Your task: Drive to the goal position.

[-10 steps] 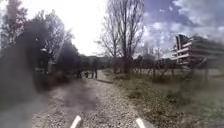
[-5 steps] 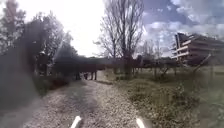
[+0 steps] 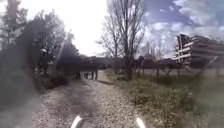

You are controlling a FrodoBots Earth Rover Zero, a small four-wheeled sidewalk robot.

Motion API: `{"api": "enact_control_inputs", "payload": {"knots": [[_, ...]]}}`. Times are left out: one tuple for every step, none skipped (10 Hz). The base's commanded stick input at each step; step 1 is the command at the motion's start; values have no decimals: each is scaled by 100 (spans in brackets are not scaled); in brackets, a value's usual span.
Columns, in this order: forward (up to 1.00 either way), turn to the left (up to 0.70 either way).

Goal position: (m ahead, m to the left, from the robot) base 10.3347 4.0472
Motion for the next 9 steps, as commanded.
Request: {"api": "enact_control_inputs", "payload": {"knots": [[30, 0], [30, 30], [30, 59], [30, 41], [30, 0], [30, 0], [30, 0], [30, 0], [30, 0]]}}
